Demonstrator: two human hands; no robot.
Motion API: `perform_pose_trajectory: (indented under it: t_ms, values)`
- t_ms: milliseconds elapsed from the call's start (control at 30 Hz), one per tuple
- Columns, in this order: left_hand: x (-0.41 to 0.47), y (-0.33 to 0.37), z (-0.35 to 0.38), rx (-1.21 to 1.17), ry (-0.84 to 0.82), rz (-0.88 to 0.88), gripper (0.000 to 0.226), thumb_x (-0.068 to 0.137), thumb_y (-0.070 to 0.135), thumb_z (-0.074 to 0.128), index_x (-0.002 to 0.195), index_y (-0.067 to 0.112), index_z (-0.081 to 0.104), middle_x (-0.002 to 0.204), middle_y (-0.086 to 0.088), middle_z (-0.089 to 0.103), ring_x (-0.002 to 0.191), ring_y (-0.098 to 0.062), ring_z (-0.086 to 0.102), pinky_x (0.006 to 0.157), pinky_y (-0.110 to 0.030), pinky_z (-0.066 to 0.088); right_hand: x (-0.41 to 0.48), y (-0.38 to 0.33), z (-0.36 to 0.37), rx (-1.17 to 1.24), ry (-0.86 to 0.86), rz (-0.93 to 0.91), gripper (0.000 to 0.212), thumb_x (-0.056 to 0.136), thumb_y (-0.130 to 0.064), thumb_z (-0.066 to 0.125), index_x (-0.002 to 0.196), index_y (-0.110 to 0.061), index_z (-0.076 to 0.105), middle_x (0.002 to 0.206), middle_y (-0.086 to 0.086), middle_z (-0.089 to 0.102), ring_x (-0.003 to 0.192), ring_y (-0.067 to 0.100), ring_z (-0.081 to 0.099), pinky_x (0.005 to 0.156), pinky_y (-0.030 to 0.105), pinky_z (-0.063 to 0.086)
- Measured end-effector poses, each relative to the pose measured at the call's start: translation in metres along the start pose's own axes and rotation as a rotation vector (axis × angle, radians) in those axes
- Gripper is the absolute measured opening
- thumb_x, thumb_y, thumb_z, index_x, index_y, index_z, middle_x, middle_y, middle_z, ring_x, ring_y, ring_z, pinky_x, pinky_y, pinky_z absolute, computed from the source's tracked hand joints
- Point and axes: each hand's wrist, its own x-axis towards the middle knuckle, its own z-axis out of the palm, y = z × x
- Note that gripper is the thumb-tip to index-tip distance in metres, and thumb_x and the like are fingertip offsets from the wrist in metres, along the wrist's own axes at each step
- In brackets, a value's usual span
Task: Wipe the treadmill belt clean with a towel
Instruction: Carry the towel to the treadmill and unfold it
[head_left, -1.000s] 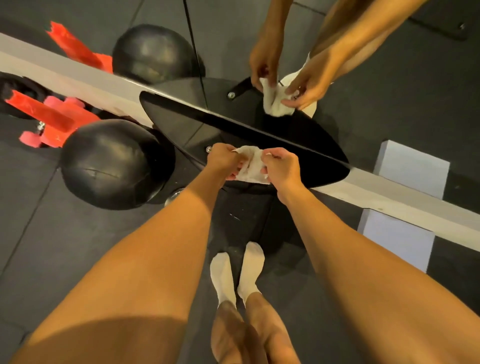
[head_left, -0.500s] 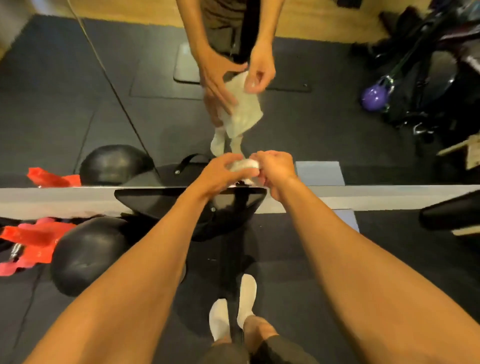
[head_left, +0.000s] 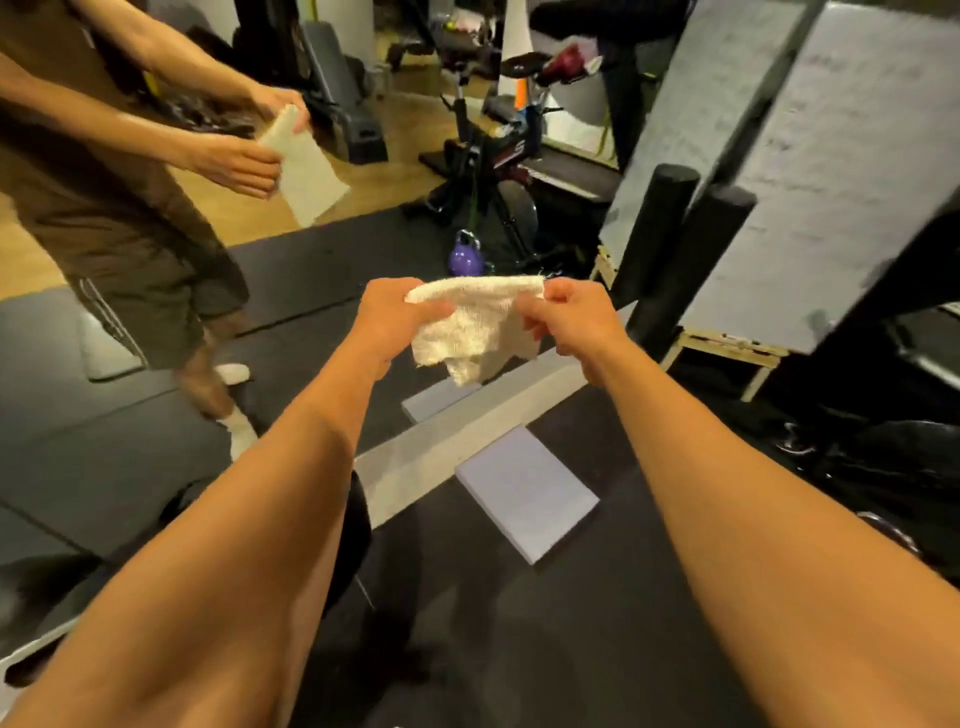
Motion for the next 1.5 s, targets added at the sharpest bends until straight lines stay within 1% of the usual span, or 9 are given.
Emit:
perform_pose_trajectory:
  t_ms: [133,267,567,667,833,1033,1167,1333,1500]
  values:
    - [-0.028,0.051,0.089,-0.306,-0.104,0.037,0.011,0.085,0.018,0.071,0.096,0.019,0.069,0.099,-0.007,0.071,0.091,-0.022,0.069,0.08,-0.038,0.057,-0.047,0.032,-0.091,0.019,0.206,0.009,0.029,0.087,-0.027,0.067,0.079,0.001,0.06,0.075,0.01,0.054,0.062,0.015,0.046,0.054,0.028,0.039]
    - [-0.076,0.104,0.193,-0.406,-0.191,0.06,0.011,0.091,0.02,0.063,0.101,0.019,0.068,0.101,-0.006,0.071,0.094,-0.021,0.068,0.082,-0.038,0.055,-0.114,0.067,-0.186,0.052,0.394,0.041,0.03,0.091,-0.029,0.063,0.104,-0.002,0.067,0.104,0.016,0.068,0.096,0.029,0.063,0.084,0.045,0.052]
    - [-0.208,0.21,0.408,-0.175,-0.4,0.32,0.049,0.09,0.028,0.062,0.055,0.019,0.03,0.055,0.004,0.024,0.052,-0.009,0.023,0.05,-0.025,0.021,-0.267,0.153,-0.379,0.05,0.881,0.069,0.013,0.09,-0.026,0.062,0.089,-0.015,0.069,0.069,-0.008,0.059,0.067,0.009,0.054,0.062,0.03,0.044]
    - [-0.238,0.242,0.474,-0.154,-0.51,0.362,0.043,0.085,0.031,0.068,0.055,0.009,0.046,0.055,-0.001,0.038,0.054,-0.011,0.034,0.053,-0.025,0.031,-0.312,0.177,-0.437,0.075,1.035,0.089,0.013,0.089,-0.033,0.063,0.085,-0.024,0.071,0.076,-0.007,0.067,0.076,0.014,0.063,0.067,0.038,0.05]
    - [-0.289,0.294,0.592,-0.321,-0.864,0.3,0.015,0.087,0.021,0.067,0.099,0.015,0.071,0.094,-0.007,0.072,0.089,-0.021,0.069,0.074,-0.036,0.056,-0.374,0.211,-0.533,0.047,1.257,0.156,0.024,0.089,-0.036,0.066,0.088,-0.014,0.074,0.084,0.011,0.07,0.074,0.022,0.062,0.065,0.043,0.051]
    - [-0.347,0.355,0.721,-0.507,-1.118,0.128,0.008,0.087,0.028,0.068,0.088,0.021,0.07,0.089,-0.002,0.069,0.085,-0.018,0.064,0.073,-0.034,0.052,-0.428,0.245,-0.637,0.061,1.409,0.22,0.02,0.089,-0.015,0.061,0.102,-0.02,0.075,0.07,-0.016,0.062,0.072,0.005,0.055,0.062,0.02,0.044]
    - [-0.376,0.389,0.801,-0.478,-1.187,0.146,0.007,0.083,0.018,0.072,0.081,0.025,0.072,0.095,0.002,0.07,0.097,-0.019,0.062,0.079,-0.035,0.052,-0.46,0.265,-0.692,0.229,1.451,0.268,0.028,0.085,-0.005,0.058,0.096,-0.025,0.074,0.092,-0.003,0.07,0.09,0.015,0.062,0.067,0.027,0.048]
    - [-0.418,0.417,0.893,-0.431,-1.315,0.169,0.02,0.081,0.004,0.07,0.086,0.023,0.072,0.093,0.0,0.068,0.084,-0.015,0.059,0.069,-0.029,0.049,-0.493,0.314,-0.753,0.634,1.442,0.385,0.025,0.086,-0.019,0.066,0.112,-0.016,0.064,0.101,0.003,0.064,0.09,0.02,0.06,0.062,0.027,0.044]
    - [-0.475,0.44,0.988,-0.455,-1.406,0.108,0.021,0.083,-0.002,0.066,0.092,0.016,0.07,0.094,-0.003,0.066,0.087,-0.019,0.063,0.084,-0.038,0.055,-0.522,0.379,-0.825,0.738,1.433,0.418,0.035,0.088,-0.033,0.068,0.118,-0.015,0.061,0.104,0.001,0.067,0.097,0.016,0.063,0.078,0.03,0.046]
